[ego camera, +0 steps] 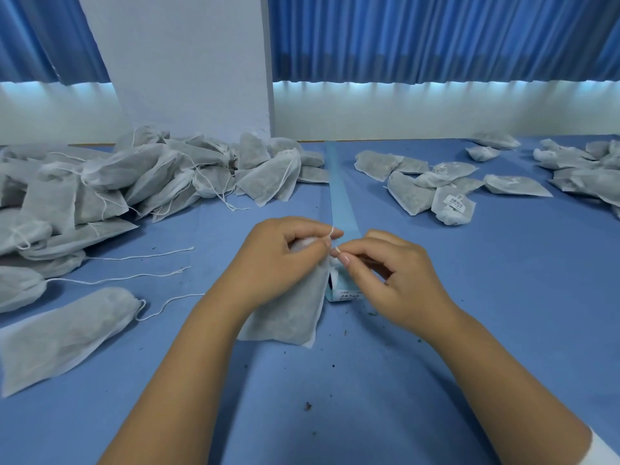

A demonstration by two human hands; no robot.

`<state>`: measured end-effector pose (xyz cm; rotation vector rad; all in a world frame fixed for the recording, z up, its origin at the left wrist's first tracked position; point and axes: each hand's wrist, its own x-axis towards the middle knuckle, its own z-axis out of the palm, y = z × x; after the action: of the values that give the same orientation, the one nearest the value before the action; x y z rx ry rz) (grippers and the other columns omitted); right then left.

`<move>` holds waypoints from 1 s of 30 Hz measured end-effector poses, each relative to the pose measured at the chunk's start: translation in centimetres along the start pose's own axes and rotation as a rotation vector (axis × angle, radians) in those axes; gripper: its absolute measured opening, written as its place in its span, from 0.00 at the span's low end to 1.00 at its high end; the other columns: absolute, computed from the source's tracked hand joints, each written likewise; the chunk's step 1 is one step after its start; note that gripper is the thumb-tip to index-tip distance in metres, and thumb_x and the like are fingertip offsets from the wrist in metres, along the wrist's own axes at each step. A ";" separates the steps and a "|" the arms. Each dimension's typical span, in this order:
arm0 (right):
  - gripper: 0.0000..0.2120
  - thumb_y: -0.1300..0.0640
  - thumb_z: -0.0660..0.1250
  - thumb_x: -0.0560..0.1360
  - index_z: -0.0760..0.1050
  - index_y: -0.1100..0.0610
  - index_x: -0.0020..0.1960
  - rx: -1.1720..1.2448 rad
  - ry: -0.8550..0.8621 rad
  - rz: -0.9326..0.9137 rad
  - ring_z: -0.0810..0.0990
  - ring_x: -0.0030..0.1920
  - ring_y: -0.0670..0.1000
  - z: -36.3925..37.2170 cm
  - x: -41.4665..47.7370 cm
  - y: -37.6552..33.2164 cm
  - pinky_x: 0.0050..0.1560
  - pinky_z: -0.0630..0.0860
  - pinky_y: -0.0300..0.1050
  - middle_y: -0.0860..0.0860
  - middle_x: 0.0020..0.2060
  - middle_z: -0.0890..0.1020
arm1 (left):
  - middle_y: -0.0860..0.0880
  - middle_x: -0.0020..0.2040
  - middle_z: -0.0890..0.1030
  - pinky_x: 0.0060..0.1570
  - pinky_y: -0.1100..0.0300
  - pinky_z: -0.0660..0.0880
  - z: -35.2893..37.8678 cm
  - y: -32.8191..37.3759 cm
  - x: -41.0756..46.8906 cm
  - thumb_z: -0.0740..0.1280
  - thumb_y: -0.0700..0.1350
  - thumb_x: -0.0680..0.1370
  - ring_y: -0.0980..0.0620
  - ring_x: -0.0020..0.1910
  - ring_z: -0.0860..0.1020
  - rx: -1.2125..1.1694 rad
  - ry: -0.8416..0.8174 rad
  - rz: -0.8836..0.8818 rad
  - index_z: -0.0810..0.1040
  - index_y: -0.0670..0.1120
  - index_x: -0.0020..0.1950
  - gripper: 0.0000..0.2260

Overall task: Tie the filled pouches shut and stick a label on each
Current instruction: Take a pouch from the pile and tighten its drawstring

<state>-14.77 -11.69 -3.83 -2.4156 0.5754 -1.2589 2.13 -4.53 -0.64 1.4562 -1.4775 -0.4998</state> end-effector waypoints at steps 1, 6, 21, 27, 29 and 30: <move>0.06 0.60 0.67 0.76 0.83 0.56 0.48 0.017 0.034 -0.010 0.72 0.33 0.44 -0.2 0.0 -0.1 0.34 0.66 0.33 0.48 0.33 0.76 | 0.64 0.46 0.85 0.48 0.78 0.68 -0.1 0.0 0.0 0.69 0.39 0.78 0.69 0.49 0.79 0.018 -0.047 0.004 0.85 0.55 0.46 0.11; 0.04 0.60 0.70 0.75 0.83 0.54 0.45 0.079 0.186 0.050 0.72 0.33 0.42 -1.1 0.4 -0.4 0.35 0.65 0.29 0.46 0.33 0.76 | 0.59 0.42 0.85 0.48 0.75 0.71 -0.4 0.9 -0.6 0.67 0.43 0.76 0.64 0.46 0.81 -0.029 -0.273 -0.033 0.85 0.55 0.40 0.10; 0.14 0.66 0.68 0.75 0.76 0.48 0.52 0.253 0.116 0.360 0.79 0.50 0.45 -1.1 0.8 -0.2 0.45 0.74 0.35 0.46 0.48 0.81 | 0.56 0.39 0.85 0.46 0.64 0.72 0.5 1.2 0.0 0.64 0.44 0.80 0.63 0.41 0.81 -0.312 -0.069 -0.301 0.85 0.53 0.34 0.17; 0.11 0.68 0.70 0.74 0.75 0.53 0.48 0.506 -0.017 0.388 0.82 0.46 0.49 -0.7 0.7 -0.9 0.37 0.73 0.38 0.49 0.44 0.85 | 0.54 0.39 0.85 0.40 0.70 0.74 0.7 1.2 0.0 0.64 0.44 0.80 0.60 0.38 0.80 -0.352 -0.115 -0.285 0.84 0.53 0.34 0.17; 0.10 0.67 0.71 0.74 0.75 0.54 0.48 0.538 -0.016 0.401 0.82 0.46 0.49 -0.7 0.7 -1.0 0.38 0.73 0.37 0.50 0.43 0.85 | 0.53 0.39 0.85 0.39 0.71 0.74 0.7 1.3 -0.1 0.64 0.44 0.81 0.59 0.38 0.79 -0.359 -0.136 -0.283 0.84 0.53 0.34 0.17; 0.10 0.67 0.71 0.73 0.75 0.54 0.48 0.548 -0.009 0.406 0.83 0.46 0.49 -0.7 0.7 -1.0 0.39 0.73 0.38 0.51 0.43 0.85 | 0.54 0.38 0.85 0.39 0.72 0.74 0.8 1.3 -0.1 0.64 0.44 0.81 0.59 0.37 0.79 -0.360 -0.143 -0.281 0.84 0.53 0.34 0.17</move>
<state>-14.78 -11.30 -2.53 -1.7474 0.5864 -1.0576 0.83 -4.47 0.04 1.3619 -1.2152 -1.0062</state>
